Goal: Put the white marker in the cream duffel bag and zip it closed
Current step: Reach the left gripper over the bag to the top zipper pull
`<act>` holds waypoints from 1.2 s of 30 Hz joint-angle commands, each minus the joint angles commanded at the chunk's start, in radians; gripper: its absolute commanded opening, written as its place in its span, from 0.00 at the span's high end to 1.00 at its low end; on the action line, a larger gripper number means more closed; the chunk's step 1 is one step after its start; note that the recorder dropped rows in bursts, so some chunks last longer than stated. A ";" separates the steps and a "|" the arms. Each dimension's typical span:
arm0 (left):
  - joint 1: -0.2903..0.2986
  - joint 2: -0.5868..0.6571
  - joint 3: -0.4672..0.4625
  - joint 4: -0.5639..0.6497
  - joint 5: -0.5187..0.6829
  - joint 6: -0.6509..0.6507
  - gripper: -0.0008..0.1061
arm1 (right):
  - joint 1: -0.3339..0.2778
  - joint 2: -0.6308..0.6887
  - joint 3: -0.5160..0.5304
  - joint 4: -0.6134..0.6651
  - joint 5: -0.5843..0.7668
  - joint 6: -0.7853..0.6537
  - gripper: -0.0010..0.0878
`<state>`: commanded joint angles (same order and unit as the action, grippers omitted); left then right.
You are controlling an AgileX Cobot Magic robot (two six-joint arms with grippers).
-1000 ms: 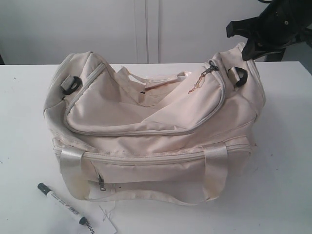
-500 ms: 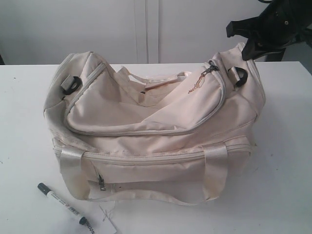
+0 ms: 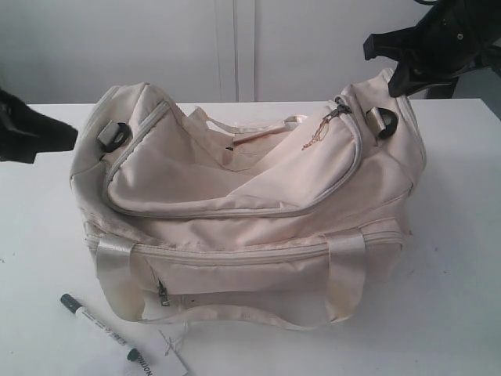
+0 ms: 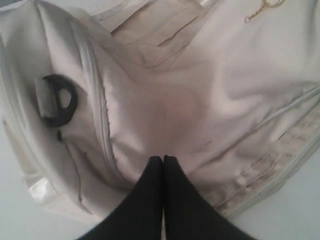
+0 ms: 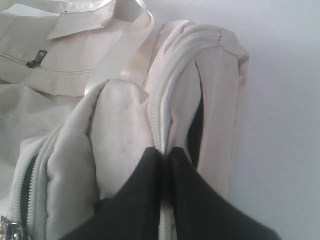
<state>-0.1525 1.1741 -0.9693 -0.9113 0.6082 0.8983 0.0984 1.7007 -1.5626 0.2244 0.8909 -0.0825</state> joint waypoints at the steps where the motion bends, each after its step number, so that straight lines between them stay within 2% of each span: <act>1: 0.000 0.022 -0.010 -0.034 0.000 0.029 0.99 | 0.000 0.000 0.000 0.000 0.000 0.000 0.99; 5: -0.041 0.094 -0.049 -0.074 0.007 0.095 0.99 | 0.000 0.000 0.000 0.000 0.000 0.000 0.99; 9: -0.129 0.167 -0.097 -0.074 -0.020 0.105 0.99 | 0.000 0.000 0.000 0.000 0.000 0.000 0.99; 16: -0.295 0.263 -0.175 -0.063 -0.197 0.130 0.99 | 0.000 0.000 0.000 0.000 0.000 0.000 0.99; 24: -0.456 0.364 -0.284 0.011 -0.329 0.128 0.99 | 0.000 0.000 0.000 0.000 0.000 0.000 0.99; 30: -0.561 0.433 -0.348 0.039 -0.426 0.130 0.99 | 0.000 0.000 0.000 0.000 -0.002 0.000 0.99; 36: -0.634 0.493 -0.391 0.060 -0.494 0.130 0.99 | 0.000 0.000 0.000 0.000 -0.002 0.000 0.99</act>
<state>-0.7863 1.6667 -1.3606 -0.8516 0.1141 1.0283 0.0984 1.7007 -1.5626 0.2244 0.8888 -0.0825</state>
